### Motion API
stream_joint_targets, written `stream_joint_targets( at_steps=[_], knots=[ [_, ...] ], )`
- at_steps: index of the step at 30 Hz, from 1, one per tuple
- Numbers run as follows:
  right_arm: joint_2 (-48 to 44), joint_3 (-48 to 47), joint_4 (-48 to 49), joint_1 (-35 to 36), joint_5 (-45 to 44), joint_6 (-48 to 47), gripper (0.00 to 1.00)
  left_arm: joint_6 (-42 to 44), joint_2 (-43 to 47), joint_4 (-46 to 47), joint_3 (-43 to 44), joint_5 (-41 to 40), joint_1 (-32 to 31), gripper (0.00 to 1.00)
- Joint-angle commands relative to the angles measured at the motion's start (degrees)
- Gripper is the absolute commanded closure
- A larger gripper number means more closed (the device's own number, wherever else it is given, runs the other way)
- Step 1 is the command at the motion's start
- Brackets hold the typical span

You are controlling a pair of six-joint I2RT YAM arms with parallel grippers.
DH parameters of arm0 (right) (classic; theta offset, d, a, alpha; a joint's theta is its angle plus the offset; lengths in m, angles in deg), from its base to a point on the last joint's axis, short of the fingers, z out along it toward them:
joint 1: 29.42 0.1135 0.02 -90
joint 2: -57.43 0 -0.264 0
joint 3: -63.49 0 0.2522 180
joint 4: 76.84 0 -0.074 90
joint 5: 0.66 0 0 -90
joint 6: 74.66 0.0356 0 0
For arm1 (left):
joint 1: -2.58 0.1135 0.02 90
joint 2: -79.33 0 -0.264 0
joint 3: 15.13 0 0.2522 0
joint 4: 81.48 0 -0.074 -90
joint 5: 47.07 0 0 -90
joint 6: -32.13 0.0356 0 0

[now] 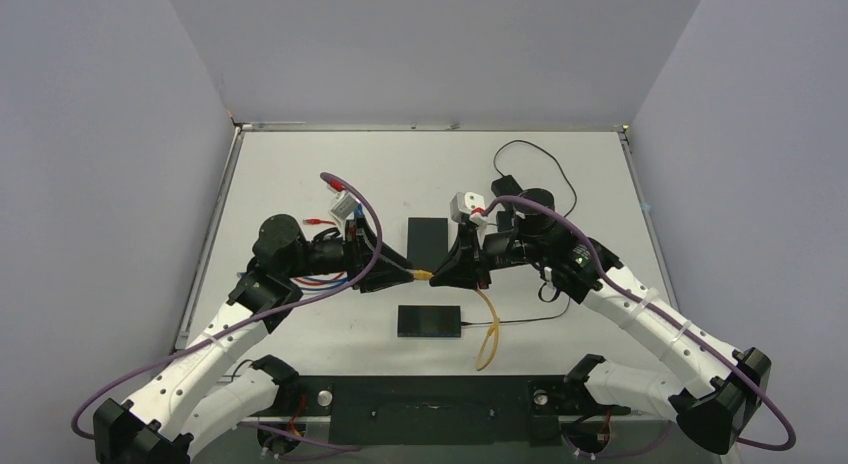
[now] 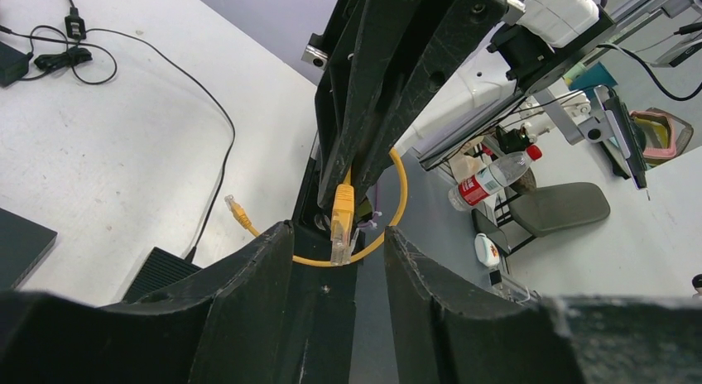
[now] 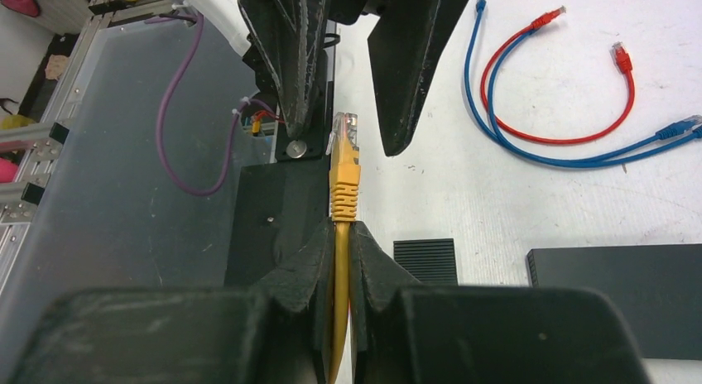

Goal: Insert the plug into the switch port
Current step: Pick up the connector from the center of the board.

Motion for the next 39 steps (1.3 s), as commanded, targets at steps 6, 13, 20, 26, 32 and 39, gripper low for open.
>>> stream_joint_targets(
  at_steps=[6, 13, 20, 26, 32, 39],
  knots=[
    [-0.1, -2.4, 5.6, -0.2, 0.7, 2.9, 1.00, 1.8, 0.6, -0.1, 1.9, 1.4, 0.2, 0.65],
    [0.0, -2.2, 5.5, -0.3, 0.8, 3.1, 1.00, 1.9, 1.0, 0.0, 1.7, 1.3, 0.2, 0.74],
    [0.2, -1.8, 5.0, -0.1, 1.2, 3.0, 1.00, 1.8, 1.0, 0.1, 1.7, 1.4, 0.2, 0.96],
    [0.6, -1.8, 2.6, -0.2, 0.4, 1.4, 0.89, 1.5, 1.0, 0.3, 1.6, 1.2, 0.1, 1.00],
    [-2.2, -2.2, -1.5, -0.1, -6.1, -6.9, 0.64, 1.1, 0.9, -0.6, 1.8, -0.1, 0.0, 1.00],
    [-7.4, -2.5, -0.1, -0.3, -23.0, -8.5, 0.57, 1.9, -0.9, -4.4, 3.3, -2.2, 0.1, 1.00]
  ],
)
